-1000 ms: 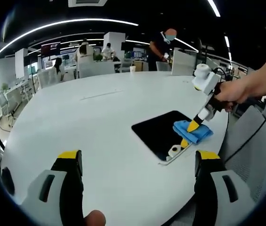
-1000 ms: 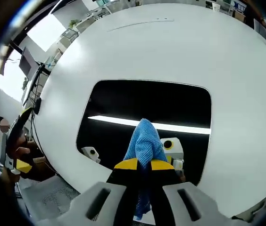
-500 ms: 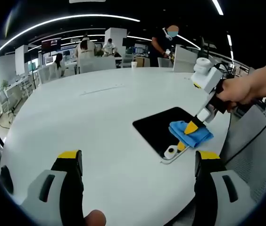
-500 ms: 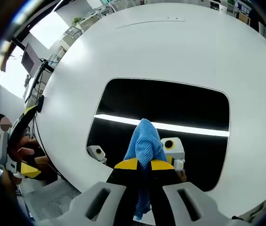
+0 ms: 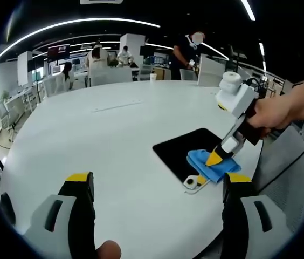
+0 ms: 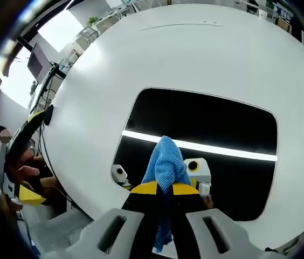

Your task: Wipe the mirror surface with the cleaning cloth until all visible marks leave the cleaned area.

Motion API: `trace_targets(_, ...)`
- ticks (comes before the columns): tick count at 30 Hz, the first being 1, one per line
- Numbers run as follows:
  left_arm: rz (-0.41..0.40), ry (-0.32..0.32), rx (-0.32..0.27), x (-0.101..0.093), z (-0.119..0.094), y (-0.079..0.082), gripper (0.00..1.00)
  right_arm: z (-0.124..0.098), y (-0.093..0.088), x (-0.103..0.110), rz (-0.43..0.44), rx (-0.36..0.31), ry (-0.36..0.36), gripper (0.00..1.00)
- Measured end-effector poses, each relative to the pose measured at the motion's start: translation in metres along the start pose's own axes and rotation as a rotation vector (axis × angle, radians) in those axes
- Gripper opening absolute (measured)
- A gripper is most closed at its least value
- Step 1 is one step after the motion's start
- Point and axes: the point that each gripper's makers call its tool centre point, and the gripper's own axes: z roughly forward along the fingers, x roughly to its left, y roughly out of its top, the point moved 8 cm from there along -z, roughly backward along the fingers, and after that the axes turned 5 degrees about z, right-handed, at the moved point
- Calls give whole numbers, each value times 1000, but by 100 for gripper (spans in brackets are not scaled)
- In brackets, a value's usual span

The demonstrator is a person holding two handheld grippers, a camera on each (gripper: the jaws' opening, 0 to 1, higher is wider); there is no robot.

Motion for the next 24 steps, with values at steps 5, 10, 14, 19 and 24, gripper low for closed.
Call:
trace_targets(5, 6, 15, 3, 3, -4, -6, 99, 1, 1, 12, -9, 1, 8, 1)
trace_targets(10, 7, 14, 15, -2, -3, -8, 99, 6, 4, 23, -26, 12, 14, 1)
trace_targets(14, 11, 10, 8, -6, -1, -5, 99, 9, 7, 27, -30, 18, 24, 1)
trace_targets(19, 14, 19, 3, -9, 0, -4, 99, 12, 9, 36, -50, 16, 33, 1)
trace_targets(24, 27, 18, 8, -14, -3, -4, 99, 16, 10, 43, -39, 11, 40, 1)
